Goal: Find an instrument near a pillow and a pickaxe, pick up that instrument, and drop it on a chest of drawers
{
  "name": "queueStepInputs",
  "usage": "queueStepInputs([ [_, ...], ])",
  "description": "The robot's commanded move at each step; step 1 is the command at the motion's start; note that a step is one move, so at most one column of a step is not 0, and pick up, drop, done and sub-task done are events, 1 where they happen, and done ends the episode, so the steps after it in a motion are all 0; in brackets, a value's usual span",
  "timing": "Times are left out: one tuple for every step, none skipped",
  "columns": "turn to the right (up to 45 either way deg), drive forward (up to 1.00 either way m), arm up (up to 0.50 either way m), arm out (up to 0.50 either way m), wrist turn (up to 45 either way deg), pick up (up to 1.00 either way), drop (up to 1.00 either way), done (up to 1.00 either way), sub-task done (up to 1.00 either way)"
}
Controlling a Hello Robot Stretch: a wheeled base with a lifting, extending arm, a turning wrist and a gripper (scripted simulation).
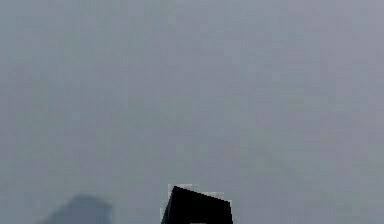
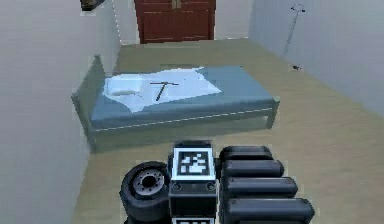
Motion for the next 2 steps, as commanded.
queueStepInputs([
  [45.0, 0.0, 0.0, 0.0, 0.0, 0.0, 0.0, 0.0, 0.0],
  [39.0, 0.0, 0.0, 0.0, 0.0, 0.0, 0.0, 0.0, 0.0],
])
